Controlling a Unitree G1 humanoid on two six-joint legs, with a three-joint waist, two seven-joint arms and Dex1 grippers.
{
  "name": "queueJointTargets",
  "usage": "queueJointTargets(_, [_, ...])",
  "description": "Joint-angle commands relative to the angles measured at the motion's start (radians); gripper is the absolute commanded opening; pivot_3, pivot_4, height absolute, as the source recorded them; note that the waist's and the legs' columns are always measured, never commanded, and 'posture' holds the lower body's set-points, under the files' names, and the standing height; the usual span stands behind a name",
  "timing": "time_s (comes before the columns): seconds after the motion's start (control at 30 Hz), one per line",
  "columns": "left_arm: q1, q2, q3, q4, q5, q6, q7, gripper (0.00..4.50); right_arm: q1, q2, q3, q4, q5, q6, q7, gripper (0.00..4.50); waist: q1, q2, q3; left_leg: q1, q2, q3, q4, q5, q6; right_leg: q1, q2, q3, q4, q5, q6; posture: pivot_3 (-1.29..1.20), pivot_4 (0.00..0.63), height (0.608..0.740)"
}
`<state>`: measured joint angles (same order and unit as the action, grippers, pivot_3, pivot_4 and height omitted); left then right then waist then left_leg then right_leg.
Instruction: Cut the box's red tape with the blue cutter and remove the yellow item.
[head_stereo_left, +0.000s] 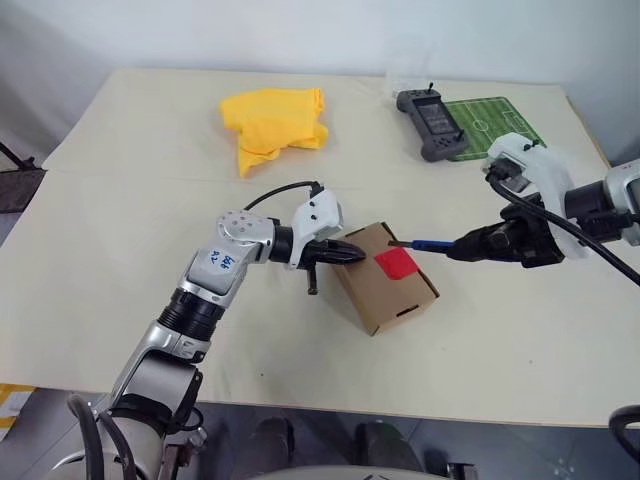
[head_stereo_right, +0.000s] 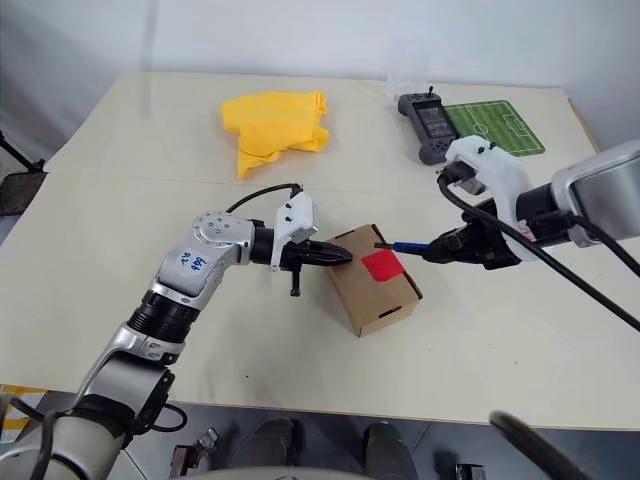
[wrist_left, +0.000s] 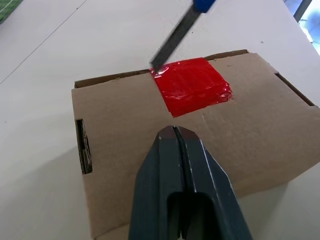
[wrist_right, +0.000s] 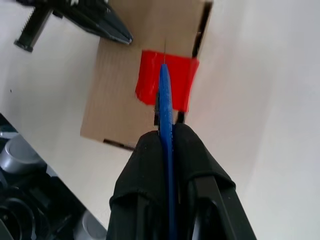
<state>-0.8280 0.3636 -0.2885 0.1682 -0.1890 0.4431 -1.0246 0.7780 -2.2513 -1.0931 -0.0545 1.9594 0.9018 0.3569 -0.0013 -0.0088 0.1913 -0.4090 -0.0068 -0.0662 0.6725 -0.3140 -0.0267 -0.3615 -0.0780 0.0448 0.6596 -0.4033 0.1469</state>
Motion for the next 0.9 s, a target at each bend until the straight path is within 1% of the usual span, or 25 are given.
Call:
queueJointTargets(0.03, [0.004, -0.006, -0.006, -0.047, 0.001, 0.016, 0.003, 0.0, 0.034, 0.0, -0.106, 0.039, 0.013, -0.002, -0.043, 0.03, -0.002, 0.0, 0.0, 0.0, 0.0, 0.0, 0.0, 0.0, 0.0, 0.0, 0.0, 0.0, 0.0, 0.0, 0.0, 0.0, 0.15, 0.74])
queueJointTargets(0.23, [0.005, -0.01, -0.006, -0.053, -0.002, 0.025, 0.009, 0.0, 0.116, 0.0, -0.185, 0.043, 0.013, -0.007, -0.088, 0.03, -0.004, 0.0, 0.0, 0.001, 0.001, 0.003, 0.003, 0.0, 0.0, -0.001, 0.001, 0.003, 0.003, 0.0, 0.0, 0.0, 0.15, 0.74])
queueJointTargets(0.5, [0.005, -0.022, -0.004, -0.062, -0.007, 0.057, 0.017, 0.0, 0.211, 0.0, -0.246, 0.027, 0.013, -0.032, -0.131, 0.03, -0.007, 0.0, 0.0, 0.001, 0.001, 0.011, 0.006, -0.001, 0.002, -0.004, 0.002, 0.012, 0.004, 0.002, 0.003, 0.0, 0.15, 0.74])
queueJointTargets(0.67, [0.006, -0.021, -0.018, -0.071, 0.004, 0.134, 0.045, 0.0, 0.276, 0.0, -0.269, 0.011, 0.013, -0.067, -0.168, 0.03, -0.015, -0.002, -0.001, 0.001, 0.002, 0.018, 0.008, -0.002, 0.004, -0.006, 0.002, 0.015, 0.006, 0.002, 0.005, 0.0, 0.15, 0.74])
queueJointTargets(0.9, [0.011, -0.005, -0.05, -0.106, 0.023, 0.223, 0.063, 0.0, 0.31, 0.0, -0.292, -0.002, 0.013, -0.087, -0.185, 0.03, -0.03, -0.003, -0.002, 0.002, 0.002, 0.02, 0.009, -0.002, 0.004, -0.006, 0.002, 0.019, 0.009, 0.003, 0.006, 0.0, 0.15, 0.74])
